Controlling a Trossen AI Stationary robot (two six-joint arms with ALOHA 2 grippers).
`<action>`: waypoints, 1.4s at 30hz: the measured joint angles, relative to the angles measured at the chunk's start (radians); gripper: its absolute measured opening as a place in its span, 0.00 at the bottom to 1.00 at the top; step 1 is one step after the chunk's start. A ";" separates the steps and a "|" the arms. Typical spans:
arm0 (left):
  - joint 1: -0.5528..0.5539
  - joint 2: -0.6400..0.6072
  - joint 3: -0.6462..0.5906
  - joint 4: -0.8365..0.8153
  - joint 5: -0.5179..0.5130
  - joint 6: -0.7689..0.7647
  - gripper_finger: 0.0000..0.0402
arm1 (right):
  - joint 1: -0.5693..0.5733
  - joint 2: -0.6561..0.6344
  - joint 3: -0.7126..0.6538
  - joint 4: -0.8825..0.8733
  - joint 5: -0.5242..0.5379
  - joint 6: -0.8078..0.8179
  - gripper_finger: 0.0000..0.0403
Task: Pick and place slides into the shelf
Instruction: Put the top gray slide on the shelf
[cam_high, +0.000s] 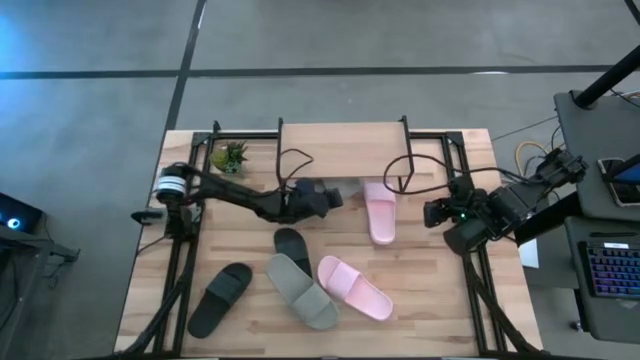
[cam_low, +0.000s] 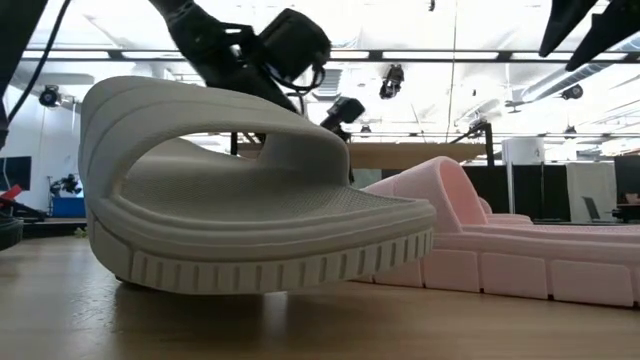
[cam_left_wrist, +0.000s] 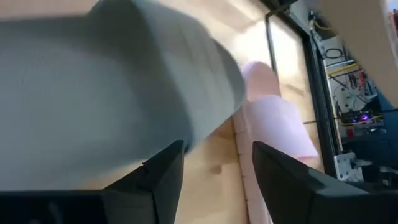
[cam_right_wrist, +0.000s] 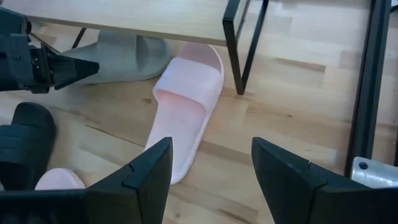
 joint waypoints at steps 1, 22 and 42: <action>0.004 0.010 0.014 0.002 -0.006 0.016 0.42 | 0.000 -0.003 -0.005 0.000 0.000 0.000 0.52; 0.002 0.067 0.035 0.015 -0.001 0.080 0.02 | 0.000 -0.013 -0.031 0.000 -0.007 0.001 0.52; -0.254 -0.480 0.089 -0.154 -0.300 0.189 0.00 | -0.003 -0.032 -0.032 0.000 0.054 -0.097 0.52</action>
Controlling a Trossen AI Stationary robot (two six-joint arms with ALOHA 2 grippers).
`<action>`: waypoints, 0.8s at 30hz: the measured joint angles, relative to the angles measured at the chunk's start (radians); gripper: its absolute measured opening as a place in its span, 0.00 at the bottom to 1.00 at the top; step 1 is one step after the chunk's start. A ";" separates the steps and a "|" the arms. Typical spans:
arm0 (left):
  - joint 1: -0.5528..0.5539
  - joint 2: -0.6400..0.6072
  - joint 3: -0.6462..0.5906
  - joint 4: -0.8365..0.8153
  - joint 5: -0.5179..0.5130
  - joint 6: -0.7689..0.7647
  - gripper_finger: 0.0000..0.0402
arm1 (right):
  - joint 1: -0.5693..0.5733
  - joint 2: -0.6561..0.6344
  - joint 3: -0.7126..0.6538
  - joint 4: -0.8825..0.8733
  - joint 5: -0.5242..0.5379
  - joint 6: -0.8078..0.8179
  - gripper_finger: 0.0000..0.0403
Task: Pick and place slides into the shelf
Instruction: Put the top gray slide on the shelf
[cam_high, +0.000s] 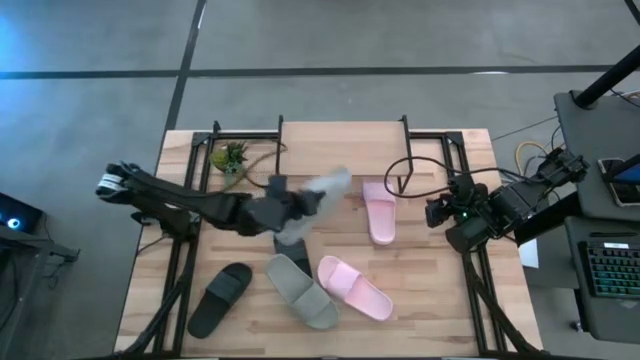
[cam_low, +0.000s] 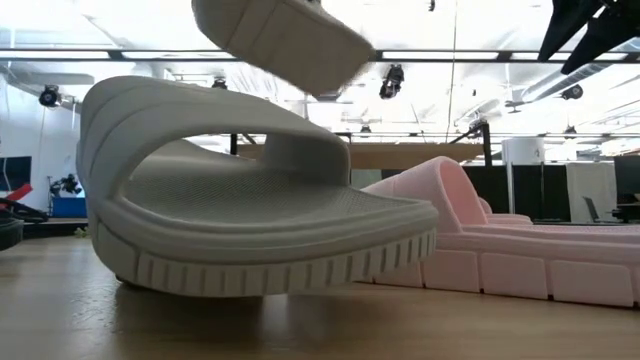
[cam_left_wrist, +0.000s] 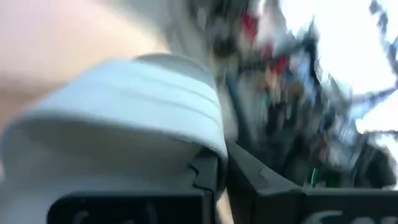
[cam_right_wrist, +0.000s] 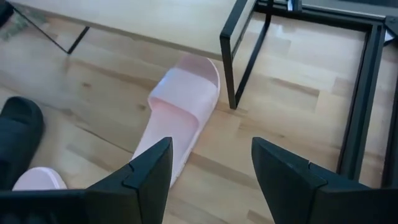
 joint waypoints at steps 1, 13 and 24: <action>0.001 -0.009 0.015 0.005 -0.074 0.052 0.00 | 0.000 -0.001 0.000 0.000 0.005 0.004 0.52; 0.223 0.228 0.155 0.303 -0.198 0.514 0.00 | -0.027 0.000 0.000 0.000 0.053 0.047 0.52; 0.348 0.421 0.195 0.279 -0.081 0.365 0.11 | -0.029 0.002 0.000 0.000 0.052 0.081 0.52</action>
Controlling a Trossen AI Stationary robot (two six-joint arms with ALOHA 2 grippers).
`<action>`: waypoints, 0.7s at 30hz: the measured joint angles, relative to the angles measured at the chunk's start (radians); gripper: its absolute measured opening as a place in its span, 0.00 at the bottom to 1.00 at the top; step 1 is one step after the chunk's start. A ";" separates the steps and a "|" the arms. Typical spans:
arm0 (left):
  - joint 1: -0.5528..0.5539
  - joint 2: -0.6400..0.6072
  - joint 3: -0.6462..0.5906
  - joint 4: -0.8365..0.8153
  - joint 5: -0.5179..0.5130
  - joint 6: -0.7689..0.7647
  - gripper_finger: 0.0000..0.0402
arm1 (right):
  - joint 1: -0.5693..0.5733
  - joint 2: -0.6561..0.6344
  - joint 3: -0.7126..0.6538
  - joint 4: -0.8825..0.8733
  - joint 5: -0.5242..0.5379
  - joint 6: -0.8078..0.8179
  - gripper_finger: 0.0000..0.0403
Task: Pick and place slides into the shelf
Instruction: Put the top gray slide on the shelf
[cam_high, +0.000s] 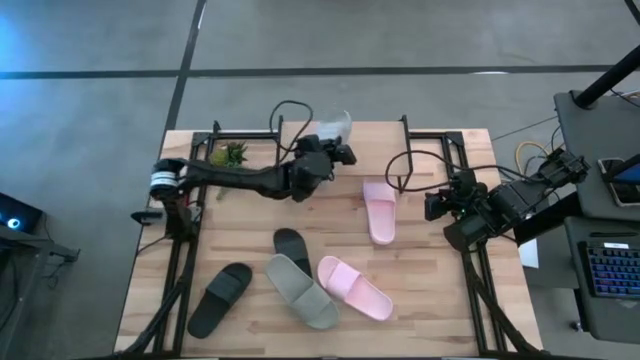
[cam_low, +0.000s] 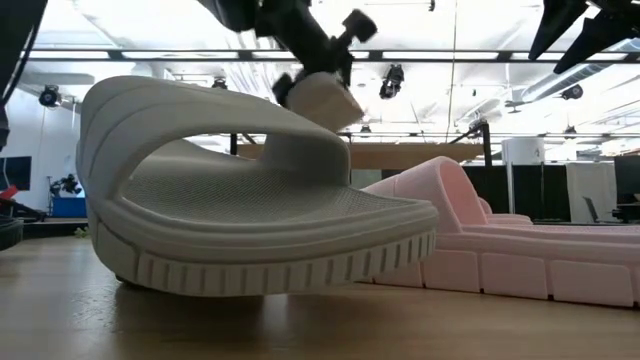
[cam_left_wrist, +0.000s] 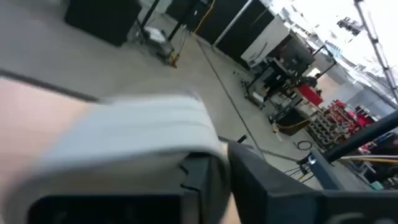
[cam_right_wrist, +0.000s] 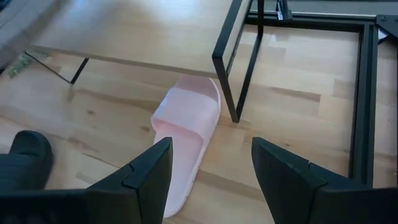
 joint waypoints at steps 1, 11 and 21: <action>0.009 0.015 -0.001 -0.002 0.014 -0.015 0.14 | 0.000 0.000 0.000 0.000 0.000 0.000 0.52; 0.038 0.046 -0.014 -0.061 0.146 -0.033 0.42 | 0.000 0.000 0.000 0.000 0.000 -0.005 0.52; 0.027 -0.067 -0.022 -0.068 0.207 0.170 0.47 | 0.000 0.000 0.000 0.000 0.000 -0.014 0.52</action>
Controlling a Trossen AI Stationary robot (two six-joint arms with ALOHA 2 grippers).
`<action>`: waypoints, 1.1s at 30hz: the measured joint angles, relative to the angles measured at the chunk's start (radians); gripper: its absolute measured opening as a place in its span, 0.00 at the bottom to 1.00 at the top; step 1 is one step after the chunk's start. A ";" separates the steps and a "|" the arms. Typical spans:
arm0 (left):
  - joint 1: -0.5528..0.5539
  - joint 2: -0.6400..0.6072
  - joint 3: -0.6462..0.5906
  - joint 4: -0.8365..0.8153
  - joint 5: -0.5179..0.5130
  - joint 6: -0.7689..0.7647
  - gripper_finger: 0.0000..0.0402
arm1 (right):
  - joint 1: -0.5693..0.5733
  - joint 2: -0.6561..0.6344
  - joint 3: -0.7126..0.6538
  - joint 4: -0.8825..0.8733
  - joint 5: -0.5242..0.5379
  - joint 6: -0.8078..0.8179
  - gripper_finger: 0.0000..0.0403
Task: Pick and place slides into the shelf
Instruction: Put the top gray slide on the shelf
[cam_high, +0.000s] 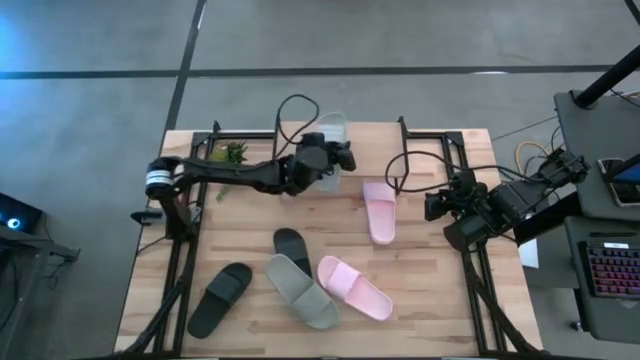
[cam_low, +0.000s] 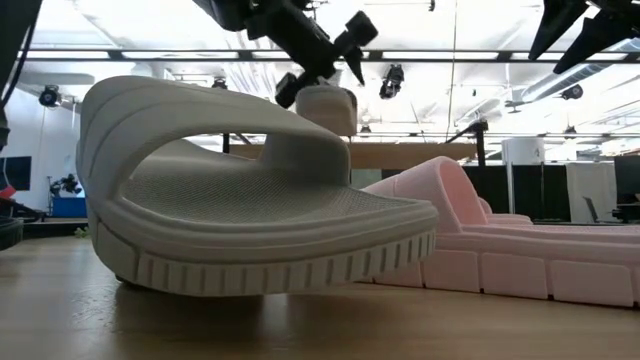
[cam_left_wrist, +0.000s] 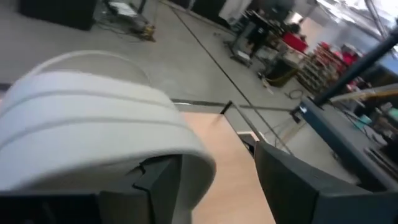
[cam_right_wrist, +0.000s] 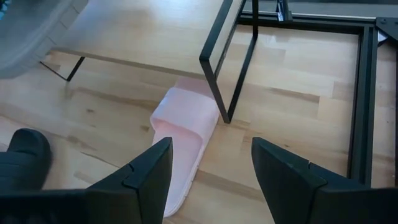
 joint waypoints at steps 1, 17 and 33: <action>0.000 -0.014 -0.007 -0.002 0.029 0.003 0.47 | 0.000 0.000 0.000 0.000 0.000 -0.002 0.52; 0.042 -0.047 -0.106 -0.084 -0.008 -0.129 0.47 | -0.011 -0.001 -0.002 0.000 0.028 0.002 0.52; -0.018 -0.170 -0.109 -0.092 0.262 -0.054 0.47 | -0.011 0.000 -0.002 0.016 -0.104 -0.057 0.52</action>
